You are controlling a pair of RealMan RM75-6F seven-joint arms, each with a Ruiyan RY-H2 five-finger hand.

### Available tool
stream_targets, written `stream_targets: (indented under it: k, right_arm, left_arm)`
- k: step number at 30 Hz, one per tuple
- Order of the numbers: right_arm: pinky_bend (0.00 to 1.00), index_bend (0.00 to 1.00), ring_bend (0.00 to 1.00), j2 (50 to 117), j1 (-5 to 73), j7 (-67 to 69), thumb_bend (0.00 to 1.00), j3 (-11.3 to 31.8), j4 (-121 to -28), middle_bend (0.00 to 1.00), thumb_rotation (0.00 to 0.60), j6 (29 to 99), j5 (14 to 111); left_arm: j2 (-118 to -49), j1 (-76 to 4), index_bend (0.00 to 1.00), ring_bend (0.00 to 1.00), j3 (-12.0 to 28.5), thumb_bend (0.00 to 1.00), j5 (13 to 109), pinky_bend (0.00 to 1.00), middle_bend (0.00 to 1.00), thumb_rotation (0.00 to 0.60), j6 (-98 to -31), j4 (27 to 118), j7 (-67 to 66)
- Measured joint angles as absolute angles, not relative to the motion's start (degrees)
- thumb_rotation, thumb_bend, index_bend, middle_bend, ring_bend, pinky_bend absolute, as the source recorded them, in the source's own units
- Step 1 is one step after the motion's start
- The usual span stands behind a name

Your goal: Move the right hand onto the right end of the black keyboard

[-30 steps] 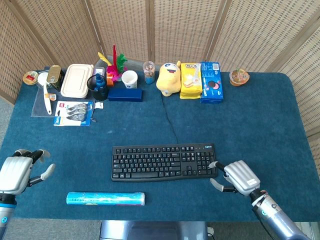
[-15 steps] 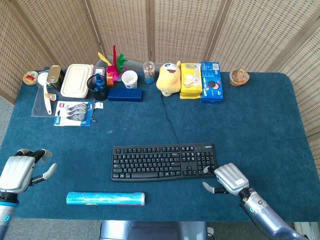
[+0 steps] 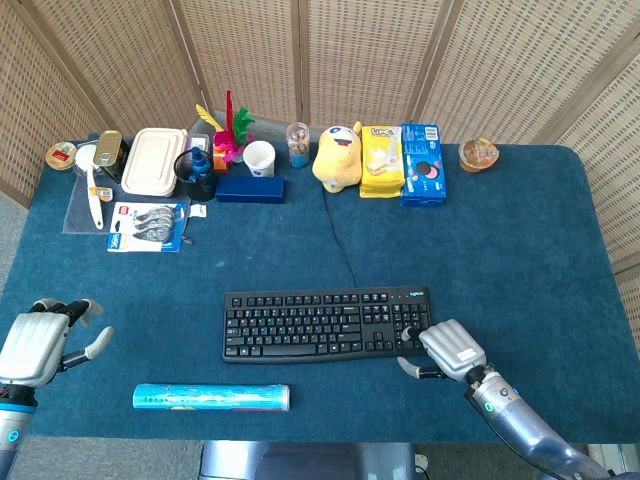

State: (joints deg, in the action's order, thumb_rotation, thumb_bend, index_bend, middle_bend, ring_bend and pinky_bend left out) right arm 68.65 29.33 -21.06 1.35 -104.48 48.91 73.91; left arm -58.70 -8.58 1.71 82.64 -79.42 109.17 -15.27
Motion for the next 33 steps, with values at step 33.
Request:
stream_targets:
  k: [33]
  right_arm:
    - [1.0, 0.28, 1.0, 71.2, 33.89, -30.46, 0.44, -0.8, -105.9, 1.0, 0.0, 50.63, 63.78]
  left_arm:
    - [-59.64, -8.55, 0.37, 0.5, 1.25, 0.21, 82.34, 0.3, 0.51, 0.0, -79.27, 106.51, -13.53]
